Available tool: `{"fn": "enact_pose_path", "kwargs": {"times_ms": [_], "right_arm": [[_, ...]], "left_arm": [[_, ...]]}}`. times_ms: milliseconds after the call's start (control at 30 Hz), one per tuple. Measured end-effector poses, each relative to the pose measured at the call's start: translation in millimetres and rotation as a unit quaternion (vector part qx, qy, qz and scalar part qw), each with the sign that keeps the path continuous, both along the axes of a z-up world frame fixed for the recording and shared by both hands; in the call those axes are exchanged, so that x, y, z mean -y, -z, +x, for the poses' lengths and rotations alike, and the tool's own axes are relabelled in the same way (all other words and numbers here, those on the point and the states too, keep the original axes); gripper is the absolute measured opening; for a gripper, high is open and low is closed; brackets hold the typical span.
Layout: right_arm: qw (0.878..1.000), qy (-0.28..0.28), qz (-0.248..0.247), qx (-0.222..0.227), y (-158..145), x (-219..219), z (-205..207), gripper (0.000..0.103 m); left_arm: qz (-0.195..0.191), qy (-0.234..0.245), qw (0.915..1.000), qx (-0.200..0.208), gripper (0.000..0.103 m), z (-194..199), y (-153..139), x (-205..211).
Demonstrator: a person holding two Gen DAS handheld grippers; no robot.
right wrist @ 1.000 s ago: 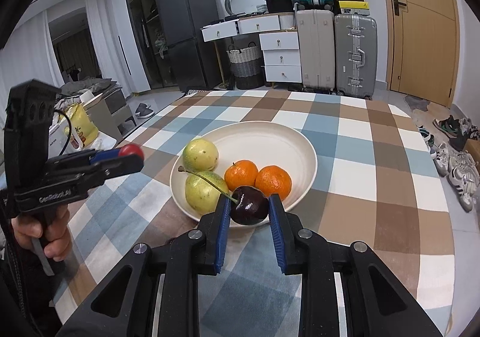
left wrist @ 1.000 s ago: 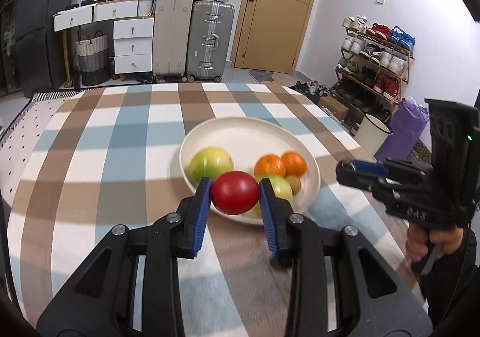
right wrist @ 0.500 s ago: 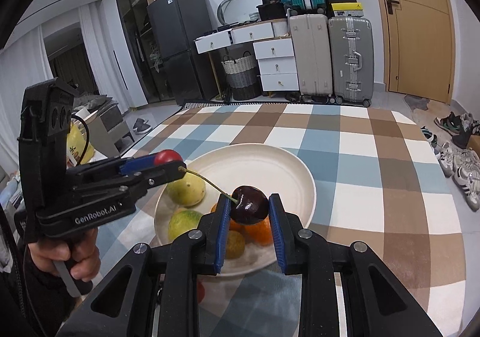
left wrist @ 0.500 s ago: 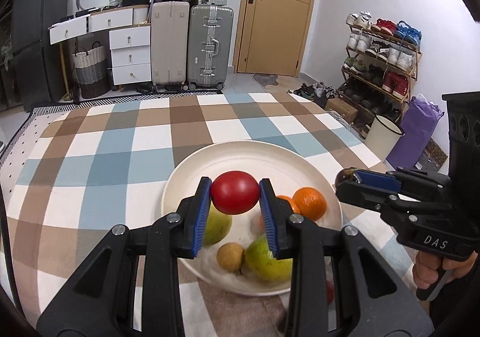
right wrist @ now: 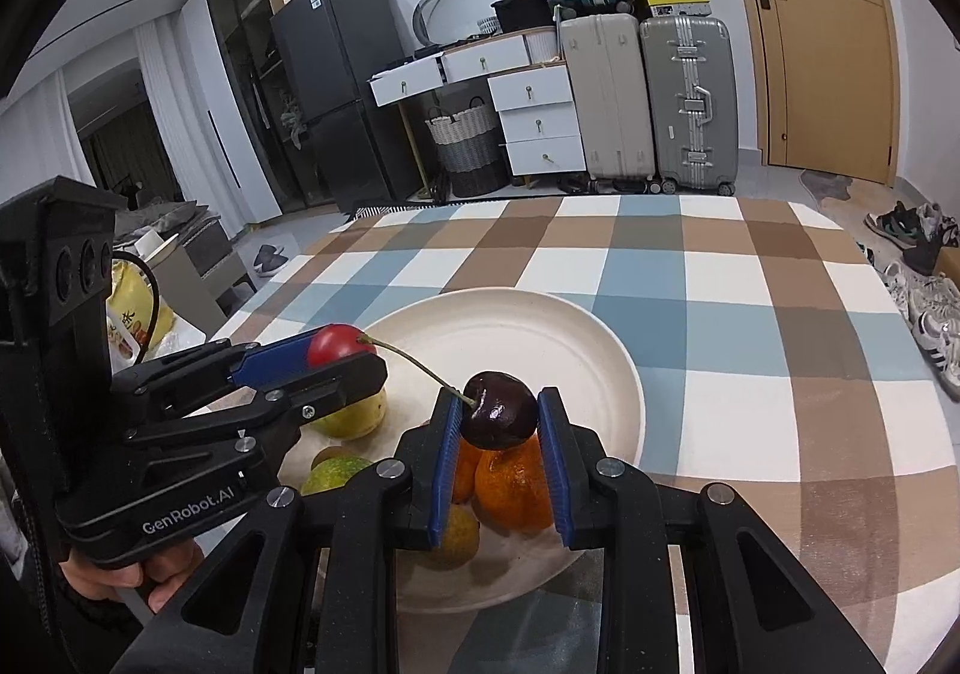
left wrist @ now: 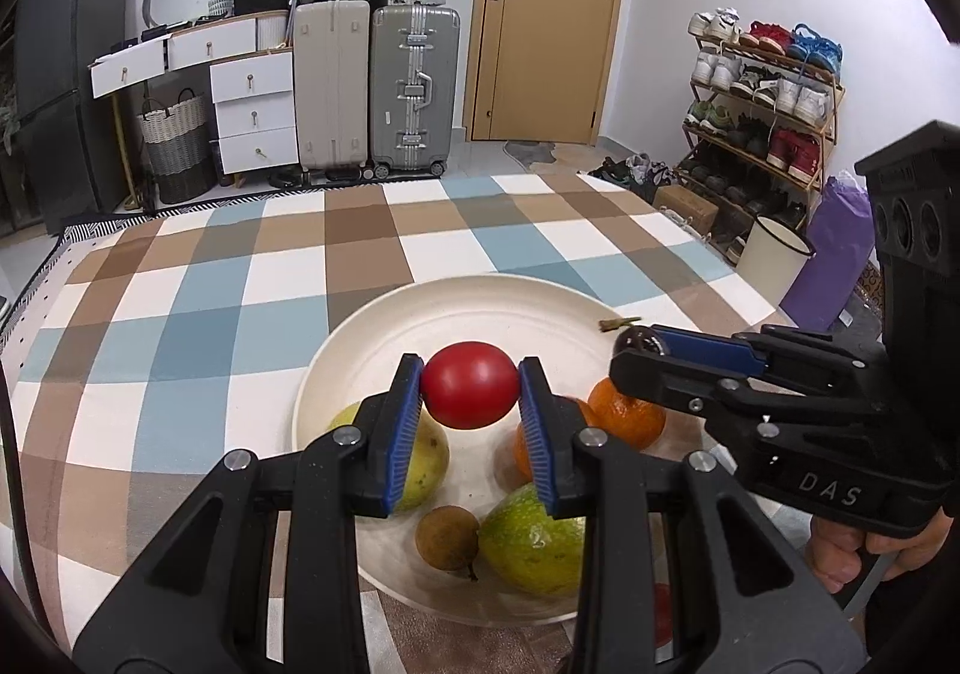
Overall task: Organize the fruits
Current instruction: 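Carry the tomato over the plate with the left tool while the right tool carries the cherry there, then open both tools to release the tomato and cherry on the plate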
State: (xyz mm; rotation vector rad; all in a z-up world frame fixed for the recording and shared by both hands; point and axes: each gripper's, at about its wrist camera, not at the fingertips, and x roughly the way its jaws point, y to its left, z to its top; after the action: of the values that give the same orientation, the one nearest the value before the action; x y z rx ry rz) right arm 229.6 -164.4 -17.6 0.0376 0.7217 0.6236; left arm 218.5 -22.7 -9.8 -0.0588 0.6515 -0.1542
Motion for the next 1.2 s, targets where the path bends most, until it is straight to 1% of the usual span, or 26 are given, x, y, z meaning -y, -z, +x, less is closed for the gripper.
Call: {"fn": "enact_pose_path", "kwargs": {"times_ms": [133,233,300,367,400,433,467,500,533,600,667,700,733,767,800,967,1200], "right_arm": [[1.000,0.004,-0.003,-0.008,6,-1,4,0.026],[1.000,0.016,0.001,-0.005,6,1,6,0.028],[1.000,0.019,0.005,-0.002,6,4,6,0.042],[1.000,0.020,0.007,0.004,3,7,3,0.047],[1.000,0.023,0.005,0.010,2,8,1,0.051],[0.999,0.028,0.003,0.015,1,10,0,0.053],[0.999,0.033,0.002,0.017,0,12,-1,0.057],[0.999,0.035,0.005,0.014,-1,15,-2,0.066],[0.999,0.035,0.007,0.013,-1,17,-3,0.071],[0.999,0.040,0.007,0.018,-3,22,-6,0.089],[0.999,0.043,0.001,0.020,-5,26,-10,0.098],[0.999,0.044,0.001,0.019,-6,28,-12,0.100],[0.999,0.046,0.003,0.017,-6,30,-14,0.101],[0.999,0.049,0.006,0.014,-7,33,-16,0.102],[0.999,0.052,0.011,0.011,-8,36,-18,0.102],[0.998,0.055,-0.008,0.012,-12,41,-32,0.103],[0.999,0.048,-0.024,0.006,-13,43,-54,0.103]], "left_arm": [[0.002,0.002,1.0000,-0.003,0.029,3,6,2],[0.002,0.000,1.0000,-0.004,0.029,4,8,3],[0.004,-0.003,1.0000,-0.002,0.030,4,7,3],[0.002,-0.005,1.0000,-0.004,0.032,3,6,0],[0.002,-0.008,0.9999,-0.007,0.038,2,5,-1],[0.003,-0.009,0.9999,-0.006,0.046,-1,4,-2],[0.003,-0.012,0.9999,-0.002,0.050,-3,3,-3],[0.005,-0.013,0.9999,0.002,0.061,-7,1,-4],[0.008,-0.015,0.9998,0.006,0.072,-10,-1,-4],[0.012,-0.019,0.9996,0.016,0.082,-18,-5,-5],[0.016,-0.023,0.9994,0.022,0.085,-26,-10,-6],[0.017,-0.025,0.9994,0.020,0.089,-30,-12,-8],[0.018,-0.030,0.9992,0.017,0.096,-35,-13,-10],[0.019,-0.036,0.9990,0.018,0.101,-40,-14,-11],[0.019,-0.040,0.9988,0.023,0.103,-47,-16,-13],[0.015,-0.045,0.9985,0.027,0.103,-76,-25,-21],[0.006,-0.053,0.9986,0.009,0.103,-109,-25,-28]]}}
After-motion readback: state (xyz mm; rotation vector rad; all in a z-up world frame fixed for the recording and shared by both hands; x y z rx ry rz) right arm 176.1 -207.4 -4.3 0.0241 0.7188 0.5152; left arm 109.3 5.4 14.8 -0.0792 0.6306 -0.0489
